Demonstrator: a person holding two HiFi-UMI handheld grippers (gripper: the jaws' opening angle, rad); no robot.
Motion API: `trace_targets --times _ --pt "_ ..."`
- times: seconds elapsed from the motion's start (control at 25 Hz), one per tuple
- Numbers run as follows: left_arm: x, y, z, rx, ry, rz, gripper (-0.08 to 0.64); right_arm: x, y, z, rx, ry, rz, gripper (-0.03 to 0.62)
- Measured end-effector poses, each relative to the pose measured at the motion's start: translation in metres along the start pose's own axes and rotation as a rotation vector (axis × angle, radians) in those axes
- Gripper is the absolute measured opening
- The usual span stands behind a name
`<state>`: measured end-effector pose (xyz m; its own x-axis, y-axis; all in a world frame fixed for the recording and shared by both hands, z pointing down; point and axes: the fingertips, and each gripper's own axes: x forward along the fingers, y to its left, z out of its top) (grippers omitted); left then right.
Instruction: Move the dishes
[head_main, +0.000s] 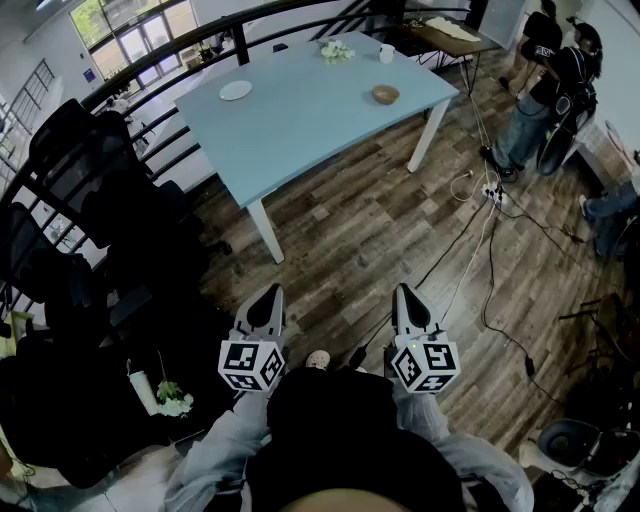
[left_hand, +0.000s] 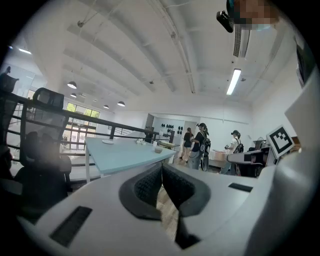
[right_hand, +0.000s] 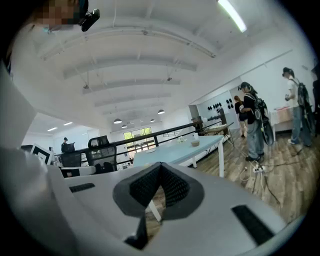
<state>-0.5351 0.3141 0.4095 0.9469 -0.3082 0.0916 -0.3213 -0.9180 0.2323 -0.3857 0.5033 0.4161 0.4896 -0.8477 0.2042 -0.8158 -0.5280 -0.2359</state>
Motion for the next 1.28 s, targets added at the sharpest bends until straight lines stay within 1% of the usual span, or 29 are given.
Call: trace_targets --times 0.16,0.36,0.56,0.76,1.0,1.12,1.28 --pt "-0.003 -0.003 -0.003 0.002 0.010 0.002 0.017 -0.004 -0.001 0.001 0.011 -0.015 -0.013 0.009" --pt "-0.004 -0.011 -0.006 -0.004 0.013 0.013 0.017 -0.012 -0.009 0.000 0.017 -0.001 -0.011 0.009" --pt "-0.001 -0.032 -0.011 -0.007 0.005 0.018 0.017 -0.023 -0.023 0.000 0.016 0.001 0.012 0.009" --pt "0.000 -0.056 -0.030 -0.017 -0.001 0.028 0.017 -0.035 -0.043 -0.008 0.009 0.004 0.033 0.008" --pt "0.001 -0.083 -0.039 -0.015 0.012 0.037 0.018 -0.050 -0.066 -0.005 0.020 0.010 0.047 0.009" --pt "0.004 -0.088 -0.043 -0.017 0.013 0.049 0.017 -0.050 -0.073 -0.010 0.031 0.023 0.059 0.009" --pt "0.017 -0.087 -0.046 -0.018 0.018 0.058 0.017 -0.037 -0.078 -0.015 0.031 0.040 0.073 0.008"
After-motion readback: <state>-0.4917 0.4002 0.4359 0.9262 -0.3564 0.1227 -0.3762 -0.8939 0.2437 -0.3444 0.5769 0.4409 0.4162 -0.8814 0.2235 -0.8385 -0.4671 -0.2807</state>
